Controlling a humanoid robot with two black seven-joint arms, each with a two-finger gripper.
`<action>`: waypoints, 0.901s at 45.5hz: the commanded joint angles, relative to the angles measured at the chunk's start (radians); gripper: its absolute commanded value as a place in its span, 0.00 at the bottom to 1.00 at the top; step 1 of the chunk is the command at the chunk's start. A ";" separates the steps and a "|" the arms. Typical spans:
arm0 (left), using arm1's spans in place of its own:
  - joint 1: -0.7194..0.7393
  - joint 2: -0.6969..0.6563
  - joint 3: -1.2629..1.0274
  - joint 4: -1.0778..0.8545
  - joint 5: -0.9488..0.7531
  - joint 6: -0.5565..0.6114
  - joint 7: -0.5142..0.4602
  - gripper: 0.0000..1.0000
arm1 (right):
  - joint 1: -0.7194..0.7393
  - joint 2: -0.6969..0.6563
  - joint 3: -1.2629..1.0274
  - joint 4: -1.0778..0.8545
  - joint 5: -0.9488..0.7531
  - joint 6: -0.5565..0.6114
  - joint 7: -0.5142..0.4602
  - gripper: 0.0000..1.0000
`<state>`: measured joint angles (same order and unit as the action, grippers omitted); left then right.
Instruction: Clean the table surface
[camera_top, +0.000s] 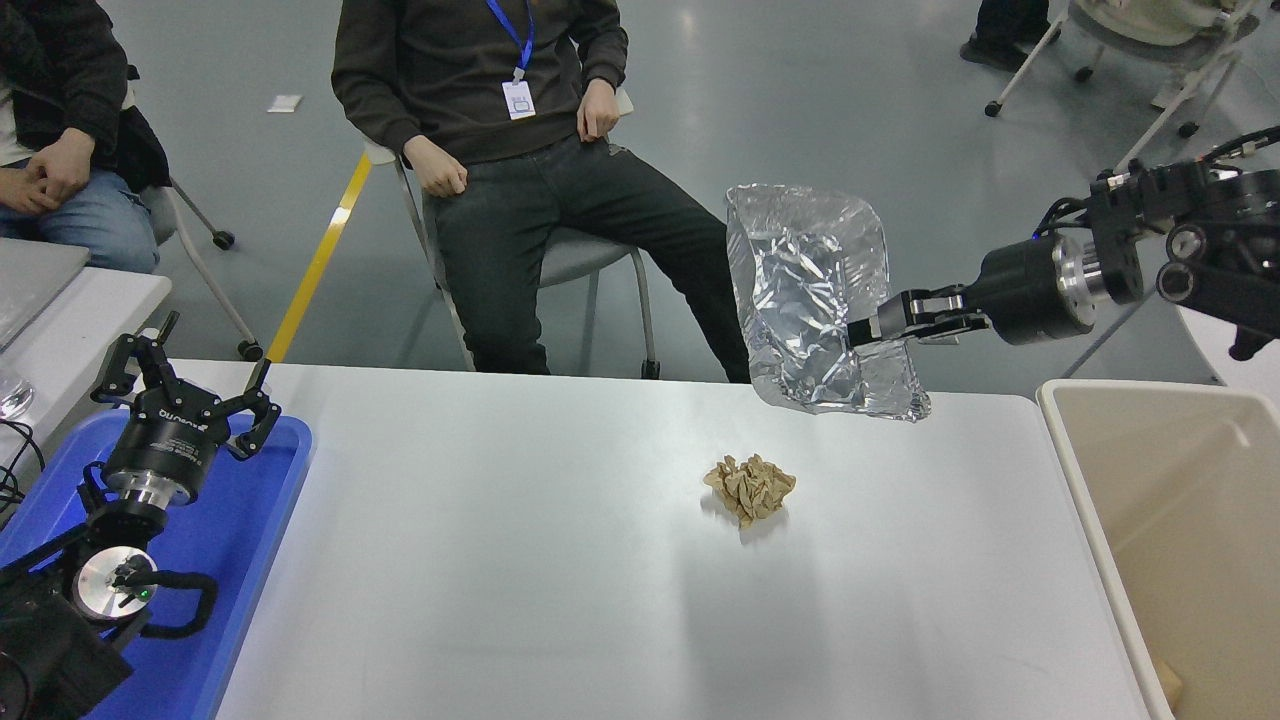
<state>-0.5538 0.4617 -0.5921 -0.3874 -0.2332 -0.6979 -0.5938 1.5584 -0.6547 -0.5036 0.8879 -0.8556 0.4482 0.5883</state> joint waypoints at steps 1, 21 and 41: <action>0.000 0.000 0.000 0.001 0.000 0.000 0.000 1.00 | -0.084 -0.008 0.002 -0.216 0.167 0.001 -0.001 0.00; 0.000 0.000 0.000 0.001 0.000 0.000 0.000 1.00 | -0.288 -0.039 0.004 -0.622 0.495 0.001 -0.028 0.00; 0.000 0.000 0.000 0.001 0.000 0.000 0.000 1.00 | -0.445 -0.042 0.043 -0.785 0.627 -0.052 -0.222 0.00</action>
<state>-0.5538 0.4617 -0.5921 -0.3876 -0.2332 -0.6979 -0.5941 1.1932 -0.6927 -0.4920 0.1755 -0.2863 0.4320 0.4586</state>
